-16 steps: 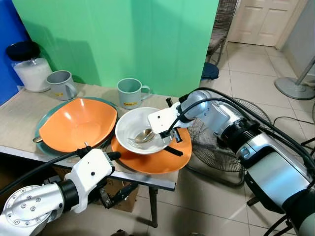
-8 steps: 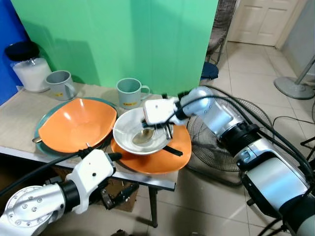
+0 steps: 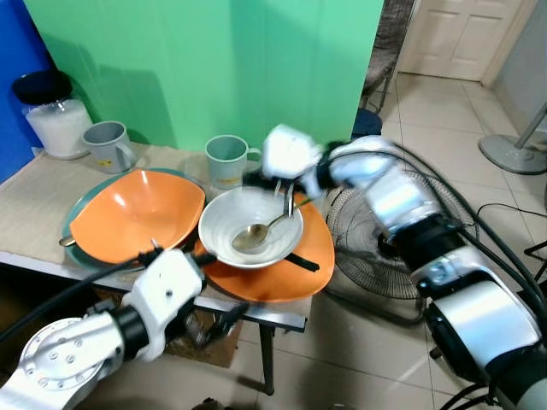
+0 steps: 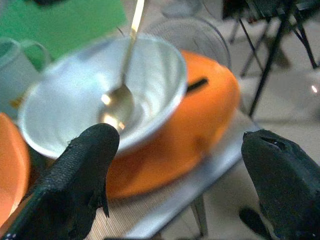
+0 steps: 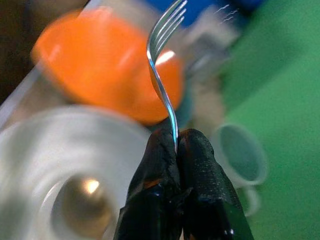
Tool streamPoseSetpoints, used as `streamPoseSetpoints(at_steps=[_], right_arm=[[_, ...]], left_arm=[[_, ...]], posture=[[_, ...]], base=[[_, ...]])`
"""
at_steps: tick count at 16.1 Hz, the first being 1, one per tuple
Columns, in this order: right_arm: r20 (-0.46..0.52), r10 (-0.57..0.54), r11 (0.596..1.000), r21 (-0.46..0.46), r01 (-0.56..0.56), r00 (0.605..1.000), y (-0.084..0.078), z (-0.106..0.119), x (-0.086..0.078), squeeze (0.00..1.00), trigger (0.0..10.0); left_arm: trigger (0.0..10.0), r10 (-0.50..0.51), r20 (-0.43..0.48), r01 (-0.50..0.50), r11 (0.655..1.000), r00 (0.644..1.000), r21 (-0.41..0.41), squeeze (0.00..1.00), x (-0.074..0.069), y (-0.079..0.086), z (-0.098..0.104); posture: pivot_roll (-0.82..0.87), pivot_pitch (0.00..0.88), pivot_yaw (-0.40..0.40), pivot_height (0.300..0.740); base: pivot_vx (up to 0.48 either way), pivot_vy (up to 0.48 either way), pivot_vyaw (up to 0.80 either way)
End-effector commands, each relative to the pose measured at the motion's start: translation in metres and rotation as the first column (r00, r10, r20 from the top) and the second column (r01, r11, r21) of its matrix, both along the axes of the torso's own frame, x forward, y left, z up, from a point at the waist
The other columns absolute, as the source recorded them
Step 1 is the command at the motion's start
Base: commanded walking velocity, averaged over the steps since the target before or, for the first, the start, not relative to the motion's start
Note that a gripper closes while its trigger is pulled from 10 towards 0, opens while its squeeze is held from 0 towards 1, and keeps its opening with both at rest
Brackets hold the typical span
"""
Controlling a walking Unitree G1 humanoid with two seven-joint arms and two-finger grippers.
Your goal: Setting the table
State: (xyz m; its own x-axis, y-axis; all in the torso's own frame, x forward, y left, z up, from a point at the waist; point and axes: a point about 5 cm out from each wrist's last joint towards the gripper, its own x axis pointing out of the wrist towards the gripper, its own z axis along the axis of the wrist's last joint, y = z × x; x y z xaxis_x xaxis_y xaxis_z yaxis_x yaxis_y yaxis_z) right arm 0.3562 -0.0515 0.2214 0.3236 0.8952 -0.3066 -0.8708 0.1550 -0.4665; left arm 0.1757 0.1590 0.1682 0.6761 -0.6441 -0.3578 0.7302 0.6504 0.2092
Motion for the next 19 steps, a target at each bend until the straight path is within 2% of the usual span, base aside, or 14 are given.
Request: streamPoseSetpoints(at_steps=[1,2,3,4,5,6,8,10,11,13,15,16,17,19], right_arm=[[-0.002,-0.049,0.991,0.121,0.048,0.999,-0.011,0.017,0.001,0.0,0.0],[-0.032,-0.109,0.97,0.215,0.113,0.994,-0.022,0.024,0.0,0.0,0.0],[-0.054,-0.199,0.919,0.336,0.205,0.979,-0.037,0.035,-0.002,0.0,0.0],[-0.09,-0.301,0.845,0.437,0.309,0.949,-0.056,0.042,-0.008,0.0,10.0],[-0.112,-0.355,0.803,0.471,0.365,0.928,-0.067,0.043,-0.015,0.0,10.0],[-0.117,-0.371,0.791,0.48,0.38,0.921,-0.071,0.044,-0.018,0.0,10.0],[-0.143,-0.499,0.722,0.476,0.502,0.855,-0.09,0.037,-0.04,0.0,10.0],[-0.216,-0.58,0.608,0.526,0.594,0.786,-0.106,0.033,-0.056,0.0,10.0],[-0.255,-0.628,0.543,0.533,0.649,0.735,-0.114,0.026,-0.066,0.0,10.0],[-0.273,-0.657,0.517,0.515,0.684,0.702,-0.118,0.016,-0.075,0.0,10.0],[-0.361,-0.678,0.437,0.502,0.746,0.64,-0.124,0.006,-0.086,0.0,10.0],[-0.379,-0.681,0.42,0.5,0.758,0.627,-0.125,0.004,-0.089,0.0,10.0],[-0.385,-0.704,0.387,0.497,0.777,0.597,-0.128,0.0,-0.09,0.0,10.0],[-0.402,-0.705,0.378,0.484,0.789,0.585,-0.129,-0.008,-0.091,0.0,10.0]], left_arm=[[10.0,0.014,0.034,-0.013,1.0,0.999,-0.02,0.0,0.001,-0.002,0.005],[10.0,0.045,0.07,-0.042,0.998,0.997,-0.053,0.0,0.004,-0.005,0.009],[10.0,0.096,0.114,-0.083,0.99,0.989,-0.115,0.0,0.009,-0.009,0.016],[10.0,0.163,0.167,-0.135,0.977,0.972,-0.167,0.0,0.016,-0.012,0.024],[10.0,0.214,0.202,-0.178,0.967,0.956,-0.183,0.0,0.022,-0.013,0.027],[10.0,0.234,0.209,-0.196,0.963,0.949,-0.187,0.0,0.024,-0.013,0.027],[10.0,0.364,0.275,-0.31,0.925,0.89,-0.219,0.0,0.036,-0.014,0.03],[10.0,0.43,0.268,-0.358,0.892,0.862,-0.276,0.0,0.043,-0.022,0.031],[10.0,0.446,0.255,-0.369,0.881,0.858,-0.297,0.0,0.042,-0.027,0.031],[10.0,0.453,0.245,-0.374,0.875,0.857,-0.308,0.0,0.041,-0.03,0.029],[10.0,0.457,0.221,-0.379,0.869,0.862,-0.319,0.0,0.039,-0.038,0.026],[10.0,0.461,0.201,-0.382,0.862,0.864,-0.333,0.0,0.039,-0.041,0.025],[10.0,0.463,0.181,-0.383,0.855,0.868,-0.349,0.0,0.039,-0.044,0.024],[10.0,0.476,0.222,-0.395,0.859,0.851,-0.326,0.0,0.04,-0.042,0.023]], posture=[[-0.03,0.0,0.005,0.74],[-0.04,0.0,0.006,0.74],[-0.04,0.0,0.01,0.74],[-0.05,0.0,0.015,0.74],[-0.06,0.0,0.025,0.74],[-0.06,0.0,0.025,0.74],[-0.07,0.0,0.025,0.74],[-0.08,0.0,0.031,0.74],[-0.09,0.0,0.04,0.74],[-0.1,0.0,0.043,0.74],[-0.1,0.0,0.046,0.74],[-0.11,0.0,0.044,0.74],[-0.1,0.0,0.039,0.74],[-0.1,0.0,0.034,0.74]], base=[[0.0,0.0,0.0],[0.0,0.0,0.0],[0.0,0.0,0.0],[0.0,0.0,0.0],[0.0,0.0,0.0],[0.0,0.0,0.0],[0.0,0.0,0.0],[0.0,0.0,-0.77],[0.0,0.0,-0.78],[0.0,0.0,-0.78],[0.0,0.0,-0.78],[0.0,0.0,-0.78],[0.0,0.0,-0.78],[0.0,0.0,-0.78]])
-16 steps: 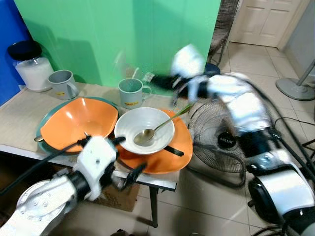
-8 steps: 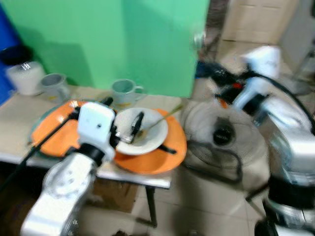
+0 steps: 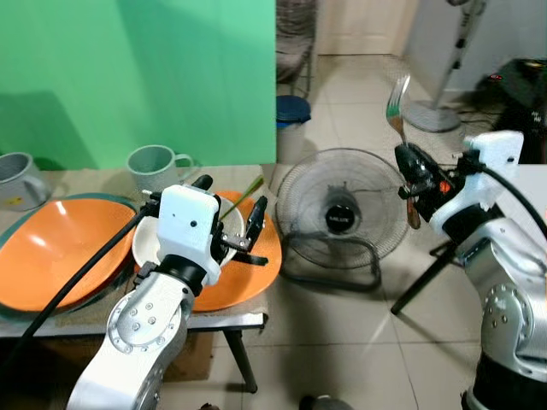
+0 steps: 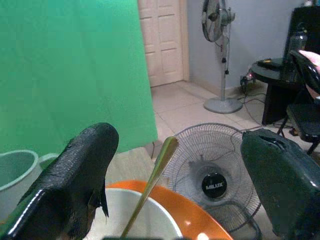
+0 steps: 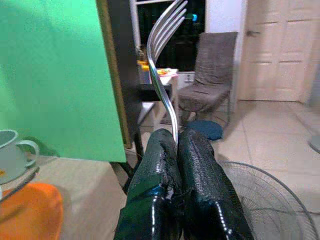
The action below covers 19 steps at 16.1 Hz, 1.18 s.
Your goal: Setting the table
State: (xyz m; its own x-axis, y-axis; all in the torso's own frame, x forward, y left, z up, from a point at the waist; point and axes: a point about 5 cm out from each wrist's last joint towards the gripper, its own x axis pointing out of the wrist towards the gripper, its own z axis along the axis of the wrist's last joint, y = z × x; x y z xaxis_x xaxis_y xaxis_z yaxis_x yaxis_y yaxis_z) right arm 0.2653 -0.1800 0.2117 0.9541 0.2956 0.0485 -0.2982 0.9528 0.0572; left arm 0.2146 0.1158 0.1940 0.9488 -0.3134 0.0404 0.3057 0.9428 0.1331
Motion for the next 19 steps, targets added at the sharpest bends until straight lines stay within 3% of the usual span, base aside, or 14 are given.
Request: streamPoseSetpoints(at_steps=[1,6,7,13,15,19], right_arm=[[0.005,-0.026,0.999,0.029,0.026,1.0,-0.001,-0.002,0.0,0.0,10.0],[-0.08,-0.109,0.991,0.066,0.115,0.991,-0.003,-0.023,-0.006,0.0,10.0],[-0.092,-0.124,0.99,0.052,0.129,0.988,-0.002,-0.027,-0.007,0.0,10.0],[-0.103,-0.128,0.991,0.021,0.131,0.986,0.004,-0.033,-0.008,0.0,10.0],[-0.116,-0.138,0.99,0.004,0.14,0.984,0.005,-0.036,-0.006,0.0,10.0],[-0.155,-0.183,0.983,-0.055,0.176,0.971,0.021,-0.047,0.009,0.0,10.0]], left_arm=[[10.0,0.029,0.017,-0.029,0.999,0.999,0.033,0.0,0.002,0.003,-0.002],[10.0,0.06,0.063,-0.064,0.996,0.996,0.069,0.0,0.006,0.009,0.009],[10.0,0.081,0.089,-0.09,0.991,0.993,0.1,0.0,0.006,0.013,0.01],[10.0,0.124,0.092,-0.132,0.987,0.988,0.095,0.0,0.007,0.019,0.009],[10.0,0.175,0.102,-0.187,0.976,0.979,0.115,0.0,0.009,0.024,0.005],[10.0,0.293,0.033,-0.295,0.952,0.955,0.08,0.0,0.012,0.055,-0.011]], posture=[[-0.1,0.0,0.033,0.74],[-0.08,0.0,0.042,0.74],[-0.08,0.0,0.04,0.74],[-0.08,0.0,0.027,0.74],[-0.08,0.0,0.021,0.74],[-0.09,0.0,0.011,0.74]], base=[[0.0,0.0,-0.78],[0.0,0.0,-0.78],[0.0,0.0,-0.78],[0.0,0.0,-0.78],[0.0,0.0,-0.78],[0.067,0.0,-0.78]])
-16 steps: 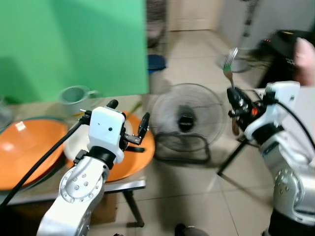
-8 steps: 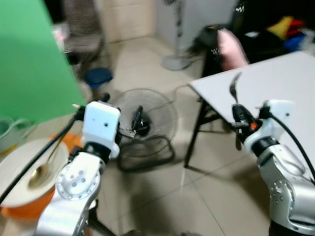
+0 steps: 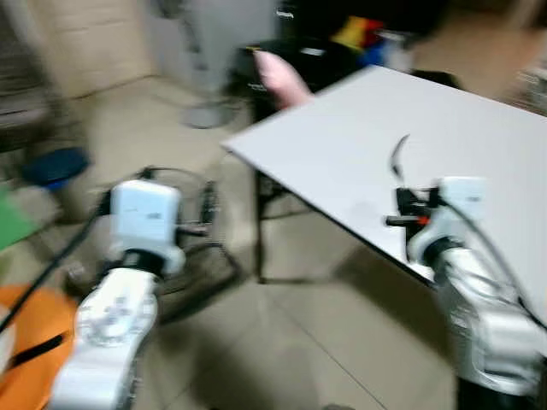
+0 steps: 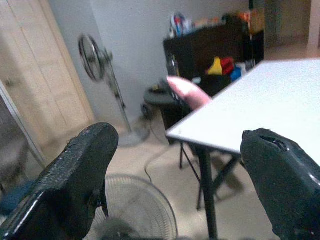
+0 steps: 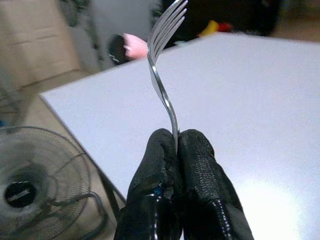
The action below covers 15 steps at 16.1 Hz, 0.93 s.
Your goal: Setting the table
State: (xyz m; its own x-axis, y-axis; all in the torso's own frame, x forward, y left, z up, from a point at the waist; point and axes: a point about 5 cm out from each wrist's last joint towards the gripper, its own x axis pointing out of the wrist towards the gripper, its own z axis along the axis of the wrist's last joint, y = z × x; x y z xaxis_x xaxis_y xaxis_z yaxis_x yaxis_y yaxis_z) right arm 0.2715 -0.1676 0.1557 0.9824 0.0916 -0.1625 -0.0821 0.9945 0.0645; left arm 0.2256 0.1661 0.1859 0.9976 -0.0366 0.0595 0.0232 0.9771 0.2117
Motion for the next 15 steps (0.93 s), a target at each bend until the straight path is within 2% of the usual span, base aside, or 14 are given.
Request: streamPoseSetpoints(at_steps=[1,3,6,9,15], right_arm=[[0.051,0.032,0.999,-0.008,-0.032,0.998,0.012,0.01,0.007,0.0,10.0],[0.049,0.052,0.998,-0.022,-0.051,0.997,0.017,0.006,0.013,0.0,10.0],[0.061,0.122,0.993,-0.014,-0.121,0.991,0.032,0.004,0.017,0.0,10.0],[0.079,0.139,0.99,-0.008,-0.139,0.987,0.039,0.007,0.02,0.0,10.0],[0.087,0.148,0.989,0.0,-0.148,0.985,0.041,0.005,0.017,0.0,10.0]], left_arm=[[10.0,0.037,-0.023,-0.037,0.999,0.999,-0.003,0.0,0.002,0.011,-0.005],[10.0,0.079,-0.056,-0.077,0.997,0.995,0.029,0.0,0.003,0.022,-0.012],[10.0,0.124,-0.049,-0.123,0.992,0.991,0.008,0.0,0.001,0.035,-0.01],[10.0,0.118,-0.052,-0.118,0.993,0.992,-0.005,0.0,0.001,0.035,-0.012],[10.0,0.105,-0.053,-0.107,0.994,0.993,-0.026,0.0,0.0,0.033,-0.011]], posture=[[-0.08,0.0,0.005,0.74],[-0.08,0.0,-0.006,0.74],[-0.07,0.0,-0.012,0.74],[-0.08,0.0,-0.013,0.74],[-0.08,0.0,-0.011,0.74]], base=[[0.27,0.0,-0.79],[0.289,0.0,-0.37],[0.314,0.0,0.0],[0.319,0.0,0.0],[0.321,0.0,0.0]])
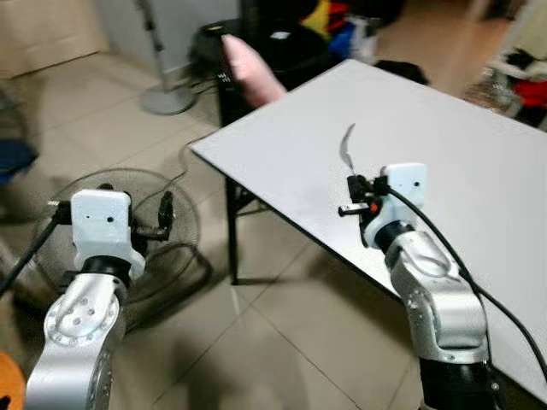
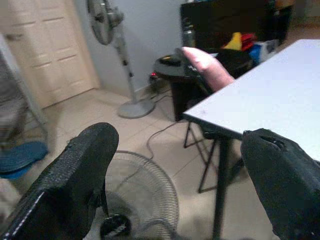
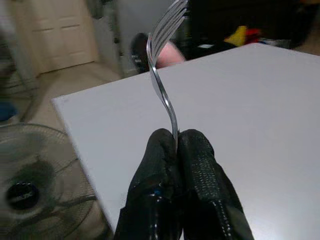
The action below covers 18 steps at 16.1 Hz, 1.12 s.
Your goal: Setting the table
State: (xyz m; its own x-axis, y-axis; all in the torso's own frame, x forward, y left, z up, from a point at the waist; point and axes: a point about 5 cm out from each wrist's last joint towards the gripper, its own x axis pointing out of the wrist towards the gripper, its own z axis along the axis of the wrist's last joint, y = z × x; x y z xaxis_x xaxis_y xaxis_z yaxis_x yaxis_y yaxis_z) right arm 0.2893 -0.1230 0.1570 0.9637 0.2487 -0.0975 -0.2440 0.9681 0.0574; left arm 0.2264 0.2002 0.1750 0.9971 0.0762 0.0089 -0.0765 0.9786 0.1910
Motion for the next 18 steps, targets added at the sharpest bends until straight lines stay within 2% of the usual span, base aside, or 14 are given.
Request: streamPoseSetpoints(at_steps=[1,6,12,18], right_arm=[[0.022,-0.011,1.0,0.004,0.011,1.0,-0.003,0.003,-0.001,0.0,10.0],[0.022,-0.005,1.0,-0.002,0.005,1.0,-0.001,0.004,0.003,0.0,10.0],[0.016,-0.036,0.999,0.011,0.036,0.999,-0.006,0.005,0.005,0.0,10.0],[-0.007,-0.057,0.998,0.012,0.058,0.998,-0.01,0.001,-0.006,0.0,10.0]], left_arm=[[10.0,-0.007,0.0,0.007,1.0,1.0,-0.008,0.0,-0.001,-0.001,0.0],[10.0,-0.01,-0.006,0.01,1.0,1.0,-0.003,0.0,-0.002,0.0,0.0],[10.0,-0.041,-0.007,0.041,0.999,0.999,0.009,0.0,0.0,-0.003,-0.003],[10.0,-0.065,-0.004,0.065,0.998,0.998,0.015,0.0,0.003,-0.002,-0.002]], posture=[[-0.08,0.0,-0.013,0.74],[-0.08,0.0,-0.018,0.74],[-0.09,0.0,-0.013,0.74],[-0.1,0.0,0.003,0.74]], base=[[0.337,0.0,0.0],[0.343,0.0,-0.09],[0.344,0.0,-0.8],[0.343,0.0,-0.8]])
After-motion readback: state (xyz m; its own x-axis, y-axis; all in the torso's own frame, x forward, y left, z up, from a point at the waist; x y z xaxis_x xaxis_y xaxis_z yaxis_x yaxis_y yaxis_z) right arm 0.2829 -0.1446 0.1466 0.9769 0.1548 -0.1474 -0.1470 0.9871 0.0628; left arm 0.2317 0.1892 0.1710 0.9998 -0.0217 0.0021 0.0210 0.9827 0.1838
